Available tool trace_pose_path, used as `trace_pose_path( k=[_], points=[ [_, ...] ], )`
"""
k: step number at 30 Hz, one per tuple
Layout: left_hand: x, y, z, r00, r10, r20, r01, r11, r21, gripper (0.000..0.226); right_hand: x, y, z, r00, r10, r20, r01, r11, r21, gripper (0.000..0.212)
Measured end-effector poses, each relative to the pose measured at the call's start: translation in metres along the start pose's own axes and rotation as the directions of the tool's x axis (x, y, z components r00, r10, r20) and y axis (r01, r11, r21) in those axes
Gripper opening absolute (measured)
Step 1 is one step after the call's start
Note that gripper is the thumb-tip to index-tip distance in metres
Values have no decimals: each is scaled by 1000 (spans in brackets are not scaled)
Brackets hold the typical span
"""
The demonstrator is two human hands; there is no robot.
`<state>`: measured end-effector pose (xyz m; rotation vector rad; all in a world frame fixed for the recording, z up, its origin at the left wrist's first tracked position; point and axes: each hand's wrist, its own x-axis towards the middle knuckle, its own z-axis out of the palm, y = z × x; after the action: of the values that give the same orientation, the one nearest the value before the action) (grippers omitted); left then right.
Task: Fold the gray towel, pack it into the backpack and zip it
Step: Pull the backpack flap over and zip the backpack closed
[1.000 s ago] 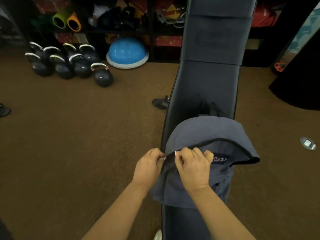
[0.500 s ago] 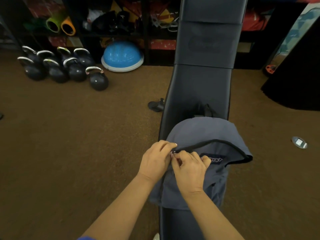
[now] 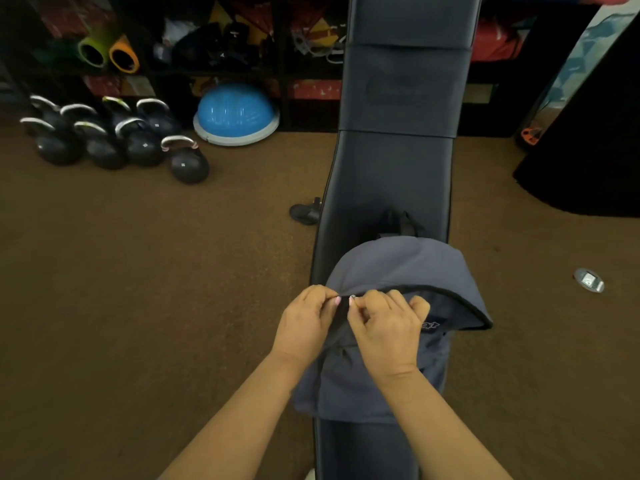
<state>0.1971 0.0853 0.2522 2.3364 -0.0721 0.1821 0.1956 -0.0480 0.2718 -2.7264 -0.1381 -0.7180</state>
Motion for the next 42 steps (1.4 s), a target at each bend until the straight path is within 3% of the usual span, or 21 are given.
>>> trace_pose_path(
  k=[7, 13, 15, 22, 28, 33, 38, 42],
  points=[
    [6, 12, -3, 999, -4, 38, 1, 998, 67, 11, 2, 5, -3, 993, 118, 29, -119, 992, 30, 28],
    [28, 23, -5, 954, 276, 122, -297, 930, 216, 25, -3, -5, -3, 986, 157, 52, -161, 983, 84, 29],
    [36, 24, -6, 941, 312, 131, -336, 902, 270, 23, -2, -3, -3, 984, 171, 52, -175, 980, 98, 28],
    [34, 25, -1, 977, 125, 175, -145, 983, 112, 20, 10, 13, -9, 983, 185, 14, -186, 979, 87, 27],
    [32, 28, -4, 972, 114, 205, -131, 989, 71, 19, 13, 20, -15, 988, 155, -22, -153, 987, 49, 23],
    [32, 27, -5, 979, 113, 168, -133, 984, 116, 15, 20, 19, -20, 988, 116, 106, -111, 992, -56, 11],
    [39, 41, -4, 949, 244, 202, -285, 936, 208, 15, 10, 2, -28, 962, 204, 184, -224, 970, 97, 16],
    [52, 47, -6, 852, 427, 303, -500, 836, 226, 30, 3, -1, -27, 919, 336, 208, -376, 905, 200, 13]
  ],
)
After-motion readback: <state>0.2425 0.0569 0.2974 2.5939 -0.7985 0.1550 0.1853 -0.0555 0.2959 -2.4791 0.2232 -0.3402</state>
